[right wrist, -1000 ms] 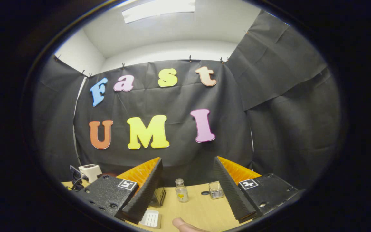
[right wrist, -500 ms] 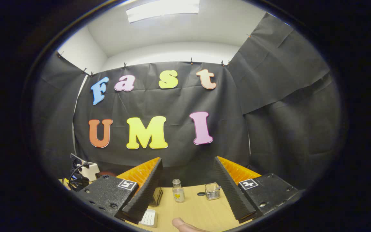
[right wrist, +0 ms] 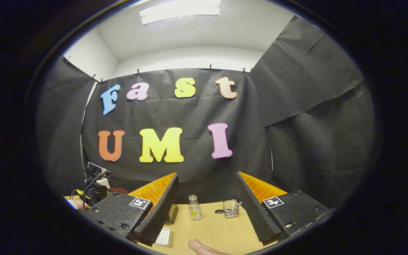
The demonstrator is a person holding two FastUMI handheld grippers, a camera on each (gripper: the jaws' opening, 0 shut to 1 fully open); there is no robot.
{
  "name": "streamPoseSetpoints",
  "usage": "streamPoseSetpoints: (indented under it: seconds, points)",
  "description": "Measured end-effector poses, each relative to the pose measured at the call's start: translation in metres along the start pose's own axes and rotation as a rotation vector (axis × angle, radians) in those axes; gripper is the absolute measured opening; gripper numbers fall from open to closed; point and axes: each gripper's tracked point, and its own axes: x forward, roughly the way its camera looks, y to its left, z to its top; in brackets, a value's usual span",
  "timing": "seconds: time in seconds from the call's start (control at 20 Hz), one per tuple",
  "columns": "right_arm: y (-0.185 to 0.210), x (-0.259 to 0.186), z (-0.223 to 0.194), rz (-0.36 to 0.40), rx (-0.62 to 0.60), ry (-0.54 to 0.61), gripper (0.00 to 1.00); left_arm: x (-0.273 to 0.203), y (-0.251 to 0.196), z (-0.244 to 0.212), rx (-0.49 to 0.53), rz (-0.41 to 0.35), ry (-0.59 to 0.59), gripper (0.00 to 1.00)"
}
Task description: Open the electric oven with the left hand, put the food in, and close the electric oven.
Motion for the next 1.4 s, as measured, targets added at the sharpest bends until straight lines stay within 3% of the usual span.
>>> streamPoseSetpoints:
  seconds: [0.05, 0.25, 0.3, 0.35, 0.6, 0.65, 0.7, 0.85, 1.0, 1.05, 1.2, 1.3, 1.4]
  points:
    - [0.0, -0.003, 0.0, 0.002, 0.004, 0.008, 0.96, -0.003, 0.001, 0.006, -0.009, -0.004, -0.004, 0.96]
    - [0.0, -0.017, 0.003, 0.002, 0.038, 0.038, 0.96, -0.046, 0.005, 0.035, -0.032, -0.01, -0.053, 0.96]
    - [0.0, -0.022, 0.002, 0.002, 0.047, 0.047, 1.0, -0.061, 0.007, 0.042, -0.033, -0.007, -0.068, 0.96]
    - [-0.001, -0.028, 0.004, 0.002, 0.057, 0.055, 0.96, -0.077, 0.009, 0.05, -0.032, -0.003, -0.086, 0.96]
    - [-0.003, -0.062, 0.017, 0.01, 0.085, 0.065, 0.96, -0.169, 0.017, 0.094, -0.043, 0.0, -0.183, 0.96]
    - [-0.002, -0.068, 0.021, 0.015, 0.085, 0.067, 1.0, -0.187, 0.022, 0.102, -0.046, 0.013, -0.213, 0.96]
    - [-0.002, -0.071, 0.025, 0.018, 0.086, 0.064, 0.96, -0.209, 0.024, 0.11, -0.047, 0.022, -0.244, 0.96]
    - [-0.001, -0.083, 0.041, 0.02, 0.08, 0.04, 0.95, -0.272, 0.025, 0.132, -0.043, 0.029, -0.336, 0.96]
    - [0.001, -0.094, 0.045, 0.019, 0.067, 0.036, 1.0, -0.32, 0.02, 0.127, -0.027, 0.033, -0.371, 0.96]
    - [0.004, -0.098, 0.045, 0.029, 0.058, 0.031, 0.95, -0.333, 0.023, 0.124, -0.021, 0.052, -0.379, 0.96]
    - [0.01, -0.1, 0.036, 0.05, 0.02, 0.032, 1.0, -0.347, 0.019, 0.1, -0.035, 0.102, -0.383, 0.96]
    - [0.019, -0.098, 0.029, 0.071, 0.012, 0.046, 0.95, -0.352, 0.012, 0.09, -0.062, 0.095, -0.379, 0.96]
    - [0.027, -0.095, 0.028, 0.102, 0.023, 0.053, 1.0, -0.354, 0.008, 0.093, -0.056, 0.081, -0.386, 0.95]
